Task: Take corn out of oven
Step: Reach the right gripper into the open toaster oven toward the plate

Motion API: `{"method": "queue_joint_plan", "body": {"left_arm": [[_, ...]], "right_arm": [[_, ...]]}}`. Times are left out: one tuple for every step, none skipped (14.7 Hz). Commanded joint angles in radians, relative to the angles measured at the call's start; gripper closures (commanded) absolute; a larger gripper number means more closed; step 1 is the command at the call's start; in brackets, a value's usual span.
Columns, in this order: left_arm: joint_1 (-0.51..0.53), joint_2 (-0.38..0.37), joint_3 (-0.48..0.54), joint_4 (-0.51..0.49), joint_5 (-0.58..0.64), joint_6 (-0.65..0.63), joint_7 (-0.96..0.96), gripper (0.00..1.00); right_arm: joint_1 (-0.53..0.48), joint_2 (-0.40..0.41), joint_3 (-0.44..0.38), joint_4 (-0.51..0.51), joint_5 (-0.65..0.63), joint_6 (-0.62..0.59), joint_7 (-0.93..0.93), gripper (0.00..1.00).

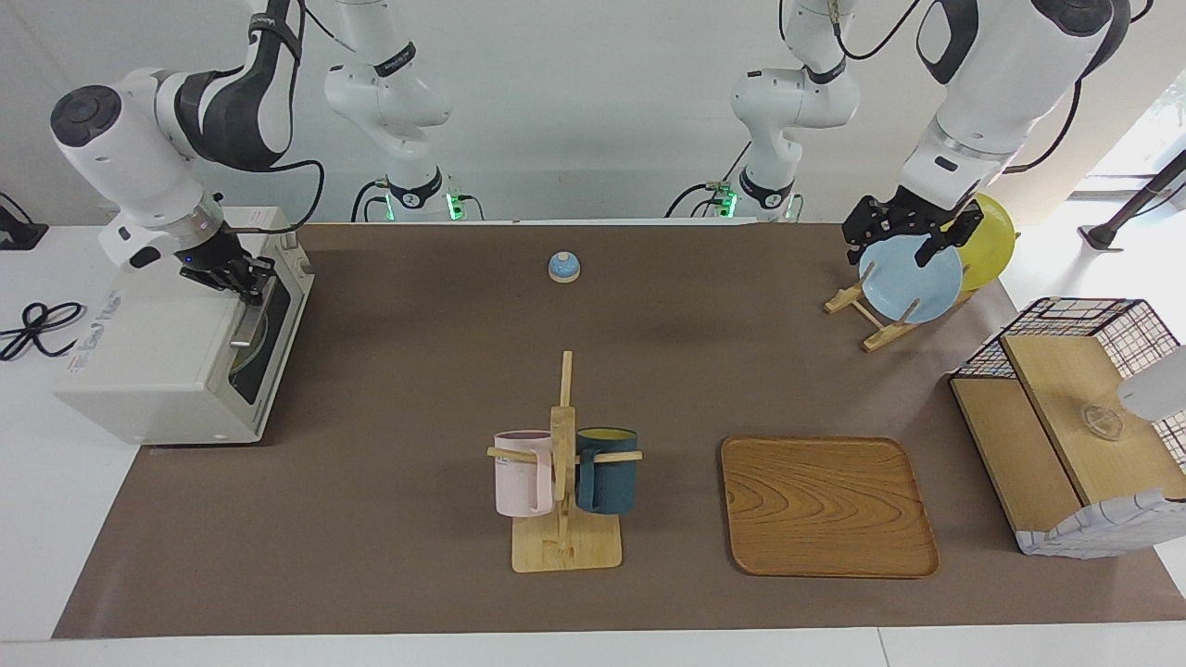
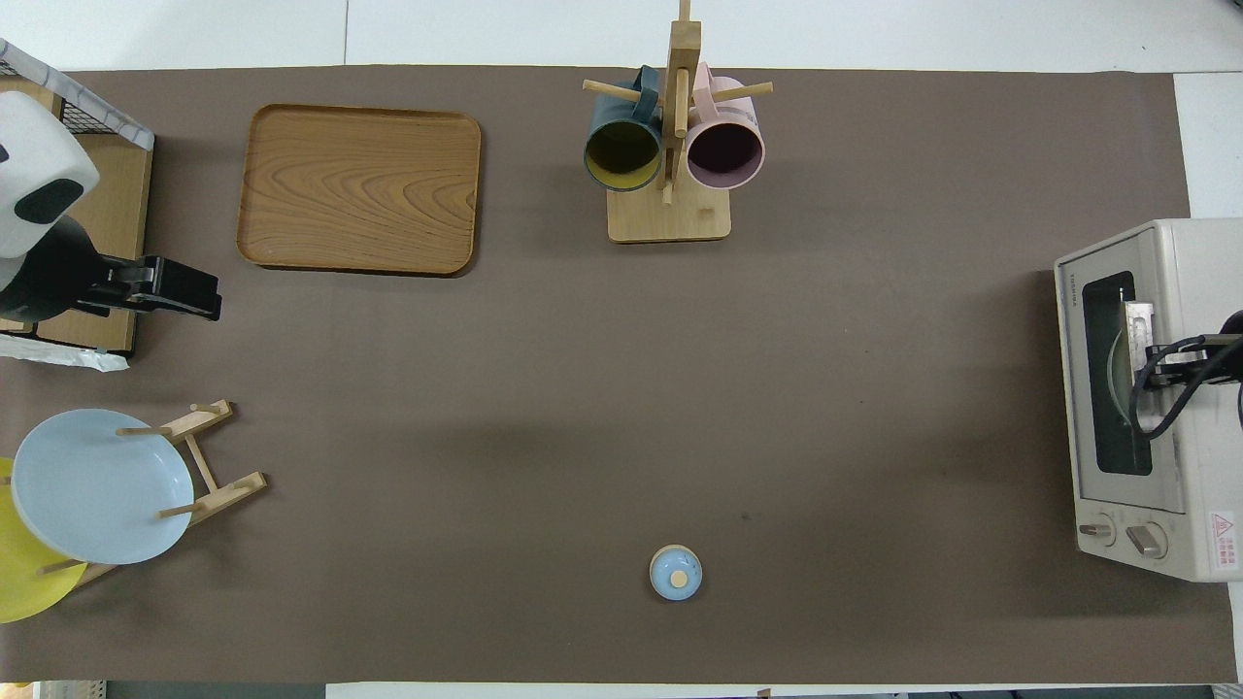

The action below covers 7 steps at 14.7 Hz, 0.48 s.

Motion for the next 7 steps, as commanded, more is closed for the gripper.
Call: {"method": "queue_joint_plan", "body": {"left_arm": [[-0.003, -0.004, 0.003, -0.004, 0.021, -0.009, -0.005, 0.00], [-0.003, -0.005, 0.003, -0.004, 0.021, -0.009, -0.005, 0.00], [-0.003, -0.004, 0.003, -0.004, 0.021, -0.009, -0.005, 0.00], [-0.004, -0.005, 0.003, -0.004, 0.021, -0.009, -0.005, 0.00], [-0.003, -0.006, 0.003, -0.004, 0.021, -0.009, -0.005, 0.00], [-0.004, -0.004, 0.003, -0.004, 0.021, -0.009, -0.005, 0.00], [-0.004, -0.005, 0.003, -0.004, 0.021, -0.009, -0.005, 0.00]], "right_arm": [[-0.009, -0.009, 0.005, -0.063, 0.027, 0.071, -0.028, 1.00], [0.000, -0.009, 0.005, -0.081, 0.033, 0.088, -0.025, 1.00], [0.006, -0.009, 0.005, -0.095, 0.067, 0.106, -0.021, 1.00], [0.023, -0.005, 0.005, -0.097, 0.081, 0.111, -0.020, 1.00], [0.042, 0.001, 0.005, -0.097, 0.081, 0.119, -0.018, 1.00], [0.054, 0.003, 0.005, -0.097, 0.081, 0.136, -0.014, 1.00], [0.069, 0.009, 0.005, -0.098, 0.081, 0.146, -0.011, 1.00]]}}
